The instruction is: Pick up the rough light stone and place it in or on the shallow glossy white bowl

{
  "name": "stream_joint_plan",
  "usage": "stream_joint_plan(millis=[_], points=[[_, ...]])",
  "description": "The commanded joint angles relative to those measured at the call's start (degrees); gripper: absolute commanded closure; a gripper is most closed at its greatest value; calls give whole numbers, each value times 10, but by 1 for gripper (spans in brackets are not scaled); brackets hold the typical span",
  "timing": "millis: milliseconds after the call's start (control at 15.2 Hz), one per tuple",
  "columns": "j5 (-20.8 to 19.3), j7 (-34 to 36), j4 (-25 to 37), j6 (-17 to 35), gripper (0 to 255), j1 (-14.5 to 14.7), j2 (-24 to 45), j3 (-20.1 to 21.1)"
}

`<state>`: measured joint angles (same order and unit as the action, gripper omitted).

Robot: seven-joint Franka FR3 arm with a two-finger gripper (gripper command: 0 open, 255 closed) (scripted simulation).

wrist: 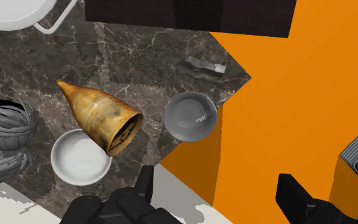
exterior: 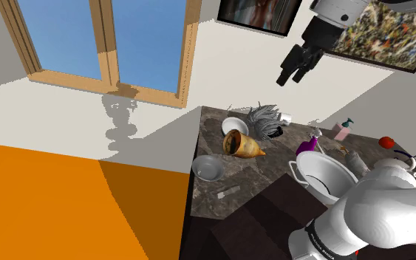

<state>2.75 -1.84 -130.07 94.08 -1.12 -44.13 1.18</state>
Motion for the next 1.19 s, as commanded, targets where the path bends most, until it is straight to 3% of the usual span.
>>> stream_joint_plan(millis=[0, 660, 1122], points=[[0, 0, 0, 0, 0, 0, 0, 0], [-27, -107, -250, 207, 0, 73, -94, 39], [-55, -175, -407, 378, 0, 122, -114, 58]])
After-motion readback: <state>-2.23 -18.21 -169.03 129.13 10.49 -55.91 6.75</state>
